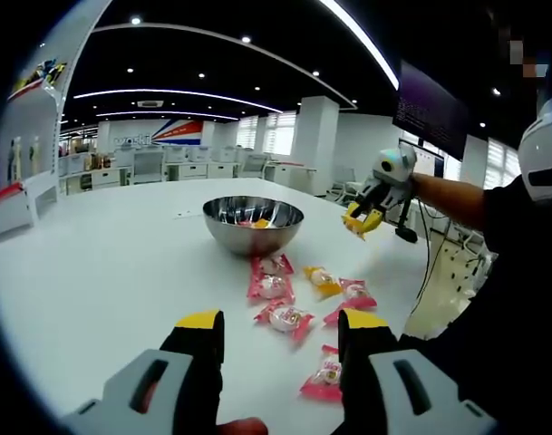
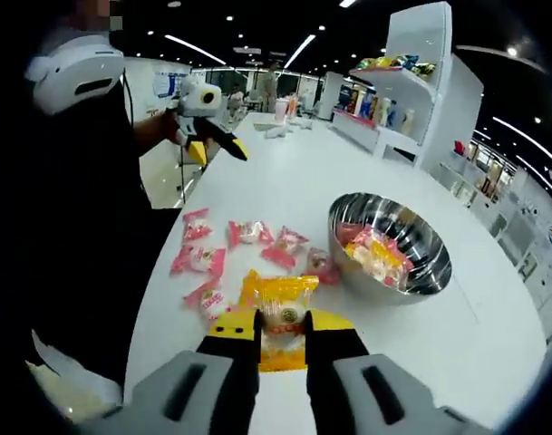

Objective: Pick up the marshmallows scattered on the table and place them into the bowl on the table

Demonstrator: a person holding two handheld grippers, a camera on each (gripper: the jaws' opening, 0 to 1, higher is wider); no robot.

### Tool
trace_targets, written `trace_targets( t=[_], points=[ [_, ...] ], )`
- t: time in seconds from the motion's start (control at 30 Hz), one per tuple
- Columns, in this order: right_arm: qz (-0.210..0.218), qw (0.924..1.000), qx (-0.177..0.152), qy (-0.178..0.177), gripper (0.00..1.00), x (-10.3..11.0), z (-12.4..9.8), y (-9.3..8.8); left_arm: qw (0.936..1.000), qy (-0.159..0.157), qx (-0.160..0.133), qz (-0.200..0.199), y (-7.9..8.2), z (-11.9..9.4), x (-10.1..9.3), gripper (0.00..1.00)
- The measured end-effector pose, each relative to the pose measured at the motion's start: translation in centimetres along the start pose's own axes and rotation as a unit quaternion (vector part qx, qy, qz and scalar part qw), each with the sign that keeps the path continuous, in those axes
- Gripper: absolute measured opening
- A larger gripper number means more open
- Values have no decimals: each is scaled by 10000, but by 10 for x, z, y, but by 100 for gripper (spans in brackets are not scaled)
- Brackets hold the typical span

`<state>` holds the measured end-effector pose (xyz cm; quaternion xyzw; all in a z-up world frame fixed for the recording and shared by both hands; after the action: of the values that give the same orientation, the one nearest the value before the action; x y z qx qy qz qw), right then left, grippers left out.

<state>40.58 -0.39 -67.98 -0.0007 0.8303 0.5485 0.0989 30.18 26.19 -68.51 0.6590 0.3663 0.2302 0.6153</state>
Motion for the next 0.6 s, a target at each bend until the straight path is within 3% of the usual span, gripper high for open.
trace_targets(
  t=[0.27,0.33,0.47,0.6],
  points=[
    [262,9974,-451,-489,19,-10,12,18,10000,10,11,-29,-3,-1,1,51],
    [509,9949,-718,-490,19,-10,17,25,10000,5,12,-40,-4,-1,0,51],
    [647,9910,-900,-746,19,-21,23,29,10000,0,-6,-55,-4,-2,0,51],
    [836,9831,-1147,-1160,19,-37,27,35,10000,9,-7,-75,-5,-3,1,51]
  ],
)
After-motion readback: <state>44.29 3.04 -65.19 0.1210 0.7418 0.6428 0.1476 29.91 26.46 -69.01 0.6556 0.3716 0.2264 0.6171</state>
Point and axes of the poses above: the point that each gripper's makers call its tool centre point, and the gripper's own axes: z roughly forward along the fingers, x roughly to its left, y roughly out of its top, the point moved 3 cm from there along -z, roughly backward along the fingers, and after that the axes turned 11 degrees about -x, right-handed, at the moved point
